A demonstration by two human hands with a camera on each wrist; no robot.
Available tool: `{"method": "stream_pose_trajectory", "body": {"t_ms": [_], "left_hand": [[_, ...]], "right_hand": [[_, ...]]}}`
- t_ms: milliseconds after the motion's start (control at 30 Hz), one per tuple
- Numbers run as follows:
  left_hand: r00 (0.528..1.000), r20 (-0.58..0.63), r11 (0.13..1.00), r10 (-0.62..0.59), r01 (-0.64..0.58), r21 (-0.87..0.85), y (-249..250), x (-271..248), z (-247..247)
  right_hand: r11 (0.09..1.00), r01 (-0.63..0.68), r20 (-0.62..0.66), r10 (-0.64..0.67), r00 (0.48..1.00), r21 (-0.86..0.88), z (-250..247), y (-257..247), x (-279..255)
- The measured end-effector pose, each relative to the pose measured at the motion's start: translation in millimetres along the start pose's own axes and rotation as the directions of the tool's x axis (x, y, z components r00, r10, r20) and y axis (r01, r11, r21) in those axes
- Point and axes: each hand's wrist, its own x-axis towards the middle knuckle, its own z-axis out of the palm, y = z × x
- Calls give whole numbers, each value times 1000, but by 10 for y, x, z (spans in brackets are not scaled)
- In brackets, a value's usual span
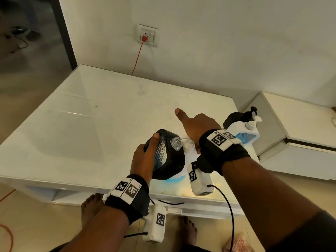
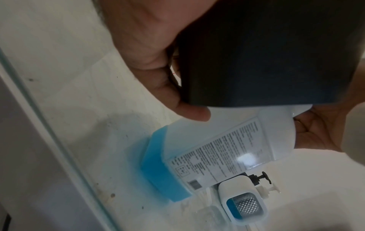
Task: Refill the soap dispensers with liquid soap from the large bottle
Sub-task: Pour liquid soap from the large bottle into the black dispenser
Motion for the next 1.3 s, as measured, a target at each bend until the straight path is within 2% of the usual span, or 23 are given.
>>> {"method": "stream_pose_trajectory", "body": {"t_ms": [100,433,600,767,1100,1200,1300], "left_hand": [[1000,-9,1000,-5,5,1,22,4,0],[1000,-11,1000,-1,1,-1,24,-7,-11],[1000,-7,1000,12,-11,14,34,-18,-6],[1000,-11,1000,4,-4,9,47,-26,10],[1000,13,1000,1,-1,-27,59,-22,7],[1000,8,1000,-7,7,-30,64,-27,5],[1000,11,1000,-12,12,-25,66,-36,6]], "right_hand": [[999,13,39,-15,999,33,-38,-21,-27],[997,-34,-80,29,996,-65,32,5,-15],[998,-27,-61,23,998,-63,35,-1,-8],[1000,7,29,-8,1000,2,-23,-32,17],[1000,-12,-94,11,996,-16,75,44,30],[1000,-5,-89,2,996,-29,77,35,21],[1000,-2,-32,2,999,-14,20,32,2]]}}
